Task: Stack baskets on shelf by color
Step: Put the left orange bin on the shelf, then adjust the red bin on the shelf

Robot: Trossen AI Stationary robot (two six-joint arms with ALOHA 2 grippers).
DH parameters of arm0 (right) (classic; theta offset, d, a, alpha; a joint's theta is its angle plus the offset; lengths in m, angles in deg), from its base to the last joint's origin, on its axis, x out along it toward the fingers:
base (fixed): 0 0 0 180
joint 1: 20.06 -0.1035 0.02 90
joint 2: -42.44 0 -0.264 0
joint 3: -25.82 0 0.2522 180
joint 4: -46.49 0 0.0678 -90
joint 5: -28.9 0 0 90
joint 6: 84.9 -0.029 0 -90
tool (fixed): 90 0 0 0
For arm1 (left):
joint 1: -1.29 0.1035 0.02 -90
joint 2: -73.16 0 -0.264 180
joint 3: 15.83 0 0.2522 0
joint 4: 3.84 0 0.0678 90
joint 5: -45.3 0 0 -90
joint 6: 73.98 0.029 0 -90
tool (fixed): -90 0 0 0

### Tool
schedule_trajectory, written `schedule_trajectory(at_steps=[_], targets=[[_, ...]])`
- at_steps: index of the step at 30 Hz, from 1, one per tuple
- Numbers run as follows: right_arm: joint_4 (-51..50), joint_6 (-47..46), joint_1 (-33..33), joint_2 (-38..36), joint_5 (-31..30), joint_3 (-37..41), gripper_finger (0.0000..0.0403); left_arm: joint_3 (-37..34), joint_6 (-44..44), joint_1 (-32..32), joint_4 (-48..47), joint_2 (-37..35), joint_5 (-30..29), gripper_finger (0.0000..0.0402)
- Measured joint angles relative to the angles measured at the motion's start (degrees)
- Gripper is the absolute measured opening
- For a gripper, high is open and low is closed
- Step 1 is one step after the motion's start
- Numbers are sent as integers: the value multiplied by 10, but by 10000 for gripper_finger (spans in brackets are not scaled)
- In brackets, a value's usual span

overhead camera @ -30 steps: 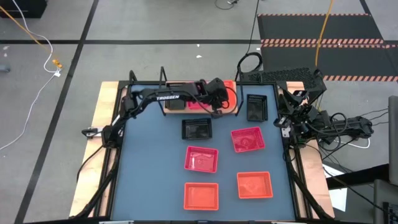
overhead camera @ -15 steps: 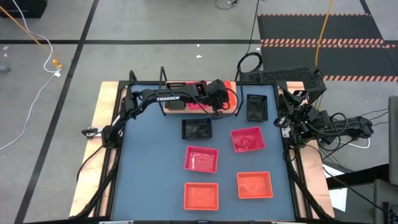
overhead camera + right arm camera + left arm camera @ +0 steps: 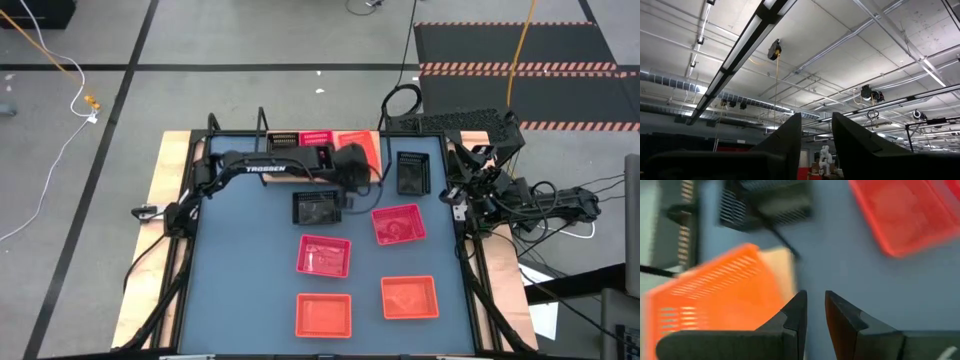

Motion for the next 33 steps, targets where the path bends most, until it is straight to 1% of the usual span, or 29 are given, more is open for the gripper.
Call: schedule_trajectory(at_steps=[4,8,12,24,28,33], targets=[[0,-3,0,0,0,0,105,-10,-7,1,-19,9,-3,72],[1,-6,0,0,0,0,105,-37,-22,13,-2,9,-15,72],[1,-6,0,0,0,0,105,-50,-38,29,-5,11,-16,72],[1,0,0,0,0,0,105,-52,-40,43,16,11,-17,72],[-1,0,0,0,0,0,105,-52,-40,42,8,6,-19,72],[-3,0,0,1,0,0,105,-45,-43,28,-32,-24,-81,72]])
